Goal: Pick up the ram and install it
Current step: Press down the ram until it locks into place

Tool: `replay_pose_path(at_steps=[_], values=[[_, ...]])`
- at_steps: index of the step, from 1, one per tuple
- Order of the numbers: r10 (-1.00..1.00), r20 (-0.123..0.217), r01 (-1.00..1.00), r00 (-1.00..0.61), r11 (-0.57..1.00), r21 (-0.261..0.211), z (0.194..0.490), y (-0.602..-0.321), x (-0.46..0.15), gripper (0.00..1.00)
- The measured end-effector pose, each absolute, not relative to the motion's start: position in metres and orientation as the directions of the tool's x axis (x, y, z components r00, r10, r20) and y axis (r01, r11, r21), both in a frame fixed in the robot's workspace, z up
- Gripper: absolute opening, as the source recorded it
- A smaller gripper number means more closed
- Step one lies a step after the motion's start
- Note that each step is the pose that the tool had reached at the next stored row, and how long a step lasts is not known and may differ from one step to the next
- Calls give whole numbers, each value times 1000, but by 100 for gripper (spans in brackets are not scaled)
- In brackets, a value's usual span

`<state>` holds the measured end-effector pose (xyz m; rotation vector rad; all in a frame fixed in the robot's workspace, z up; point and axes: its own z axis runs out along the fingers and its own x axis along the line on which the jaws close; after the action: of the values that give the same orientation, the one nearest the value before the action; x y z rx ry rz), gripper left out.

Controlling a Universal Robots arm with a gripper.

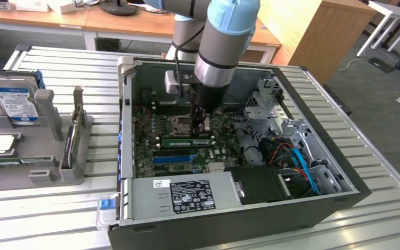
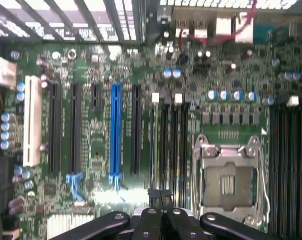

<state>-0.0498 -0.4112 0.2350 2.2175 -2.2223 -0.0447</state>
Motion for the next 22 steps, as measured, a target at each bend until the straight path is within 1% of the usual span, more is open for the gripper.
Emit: replay_pose_path(at_steps=[8, 22], values=[[-1000, -19, -1000, -2, 2, 19, 235, -411, -69, 11], [-1000, -19, -1000, -2, 2, 18, 235, -411, -86, 11]])
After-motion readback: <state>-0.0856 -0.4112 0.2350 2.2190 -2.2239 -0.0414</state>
